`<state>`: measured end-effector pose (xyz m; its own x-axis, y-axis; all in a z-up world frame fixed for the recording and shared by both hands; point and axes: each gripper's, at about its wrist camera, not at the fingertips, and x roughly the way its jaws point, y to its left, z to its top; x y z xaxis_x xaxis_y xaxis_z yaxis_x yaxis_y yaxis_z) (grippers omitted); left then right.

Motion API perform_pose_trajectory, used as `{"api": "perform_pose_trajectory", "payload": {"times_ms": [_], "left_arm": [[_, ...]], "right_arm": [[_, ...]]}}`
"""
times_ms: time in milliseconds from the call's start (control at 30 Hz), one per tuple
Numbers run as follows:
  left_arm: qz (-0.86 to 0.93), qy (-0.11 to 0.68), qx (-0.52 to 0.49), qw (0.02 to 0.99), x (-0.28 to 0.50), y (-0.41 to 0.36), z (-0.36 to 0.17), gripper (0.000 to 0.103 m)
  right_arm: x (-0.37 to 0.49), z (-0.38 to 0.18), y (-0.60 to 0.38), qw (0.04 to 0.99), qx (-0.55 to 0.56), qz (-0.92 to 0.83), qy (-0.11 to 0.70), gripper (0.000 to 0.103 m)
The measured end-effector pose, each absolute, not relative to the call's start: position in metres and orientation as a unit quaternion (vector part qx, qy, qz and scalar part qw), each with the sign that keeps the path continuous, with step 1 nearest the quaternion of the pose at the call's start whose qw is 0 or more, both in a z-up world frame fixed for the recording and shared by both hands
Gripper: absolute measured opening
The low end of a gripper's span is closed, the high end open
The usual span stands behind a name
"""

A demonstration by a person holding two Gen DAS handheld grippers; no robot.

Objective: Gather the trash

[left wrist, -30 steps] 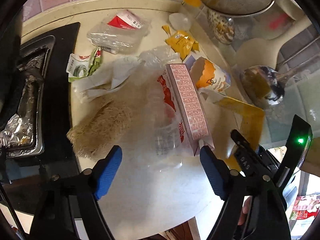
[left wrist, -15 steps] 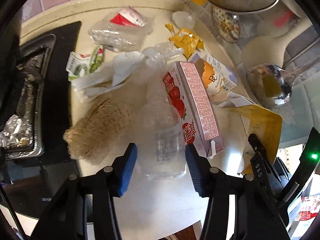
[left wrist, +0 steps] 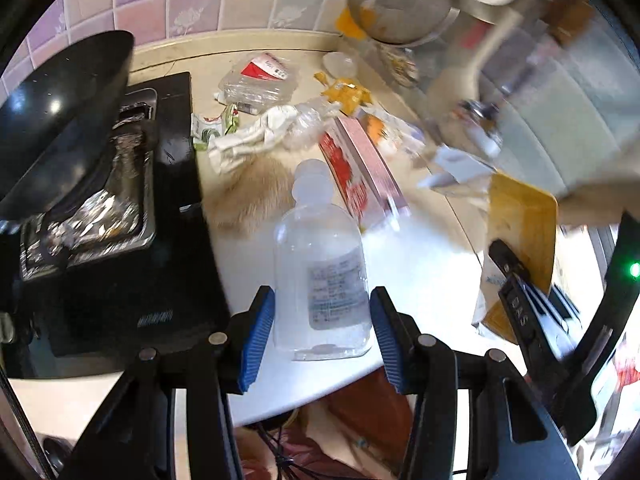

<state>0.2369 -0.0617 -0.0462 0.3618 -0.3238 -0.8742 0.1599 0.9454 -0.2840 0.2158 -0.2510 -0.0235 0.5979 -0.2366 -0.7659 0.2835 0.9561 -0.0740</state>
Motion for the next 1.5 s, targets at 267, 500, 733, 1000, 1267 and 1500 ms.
{"api": "perform_pose_trajectory", "payload": {"times_ms": [267, 500, 733, 1000, 1267, 1500], "left_arm": [[-0.186, 0.524, 0.009, 0.831, 0.127, -0.039, -0.034, 0.048], [-0.236, 0.532, 0.055, 0.811, 0.045, -0.017, -0.067, 0.048], [-0.244, 0.585, 0.049, 0.772, 0.013, 0.004, -0.156, 0.049], [-0.234, 0.623, 0.041, 0.745, 0.017, 0.004, -0.291, 0.05], [-0.209, 0.651, 0.05, 0.728, 0.042, -0.001, -0.436, 0.051], [-0.2, 0.664, 0.062, 0.717, 0.044, -0.004, -0.482, 0.081]], "right_arm": [[0.123, -0.021, -0.213, 0.878, 0.058, -0.115, 0.46, 0.011], [0.038, -0.063, -0.168, 0.853, 0.065, -0.104, 0.508, 0.011], [-0.004, -0.161, -0.15, 0.788, 0.098, -0.094, 0.601, 0.011], [-0.015, -0.31, -0.147, 0.72, 0.112, -0.078, 0.68, 0.009], [-0.004, -0.45, -0.143, 0.69, 0.1, -0.063, 0.714, 0.009], [-0.002, -0.483, -0.143, 0.682, 0.097, -0.065, 0.722, 0.01]]}}
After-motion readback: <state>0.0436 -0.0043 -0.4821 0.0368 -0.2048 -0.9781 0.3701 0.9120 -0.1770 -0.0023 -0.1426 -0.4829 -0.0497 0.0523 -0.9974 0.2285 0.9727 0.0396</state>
